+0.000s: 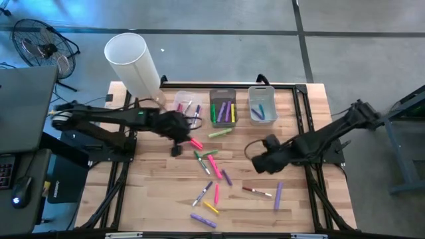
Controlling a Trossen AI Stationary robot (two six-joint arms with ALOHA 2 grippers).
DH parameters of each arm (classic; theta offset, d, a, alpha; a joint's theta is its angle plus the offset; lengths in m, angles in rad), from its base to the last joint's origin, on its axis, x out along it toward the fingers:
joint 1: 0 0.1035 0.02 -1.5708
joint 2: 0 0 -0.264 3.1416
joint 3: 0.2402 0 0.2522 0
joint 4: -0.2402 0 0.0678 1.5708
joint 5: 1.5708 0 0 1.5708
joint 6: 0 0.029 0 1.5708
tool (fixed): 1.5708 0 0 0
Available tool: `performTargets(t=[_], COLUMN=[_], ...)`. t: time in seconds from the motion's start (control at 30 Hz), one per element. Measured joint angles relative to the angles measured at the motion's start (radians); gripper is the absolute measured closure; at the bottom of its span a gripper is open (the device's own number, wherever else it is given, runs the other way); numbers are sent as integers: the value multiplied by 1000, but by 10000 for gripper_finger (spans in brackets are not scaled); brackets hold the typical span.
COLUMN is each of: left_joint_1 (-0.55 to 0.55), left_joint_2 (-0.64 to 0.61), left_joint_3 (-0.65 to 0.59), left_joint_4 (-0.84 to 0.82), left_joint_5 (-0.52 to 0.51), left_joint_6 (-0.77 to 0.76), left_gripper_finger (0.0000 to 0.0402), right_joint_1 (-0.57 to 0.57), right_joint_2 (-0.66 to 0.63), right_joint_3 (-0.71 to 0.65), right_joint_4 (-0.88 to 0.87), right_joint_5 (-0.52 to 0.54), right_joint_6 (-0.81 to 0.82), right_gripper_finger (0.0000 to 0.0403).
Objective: Pick & Place Markers
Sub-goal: Put the right violet highlighter into the black bin
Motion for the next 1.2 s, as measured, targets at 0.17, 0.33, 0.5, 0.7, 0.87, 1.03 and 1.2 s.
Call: performTargets(t=[0.17, 0.33, 0.5, 0.7, 0.87, 1.03, 1.2], left_joint_1=[6, -2, -1, -1, -1, -1, -1], left_joint_2=[-141, -209, -229, -226, -226, -226, -226], left_joint_3=[-132, -180, -179, -176, -177, -177, -177], left_joint_4=[-8, -65, -96, -73, -83, -83, -81], left_joint_5=[-6, 26, 27, 29, 40, 51, 72], left_joint_6=[-80, -151, -152, -148, -148, -135, -121], left_gripper_finger=[401, 402, 401, 401, 401, 401, 401], right_joint_1=[76, 167, 223, 244, 254, 276, 303], right_joint_2=[147, 218, 279, 357, 428, 481, 503], right_joint_3=[96, 97, 97, 97, 97, 97, 57], right_joint_4=[-198, -185, -165, -83, -27, -28, 26], right_joint_5=[-191, -358, -458, -496, -514, -546, -550], right_joint_6=[290, 491, 591, 618, 626, 648, 668], right_gripper_finger=[402, 383, 339, 282, 266, 265, 265])
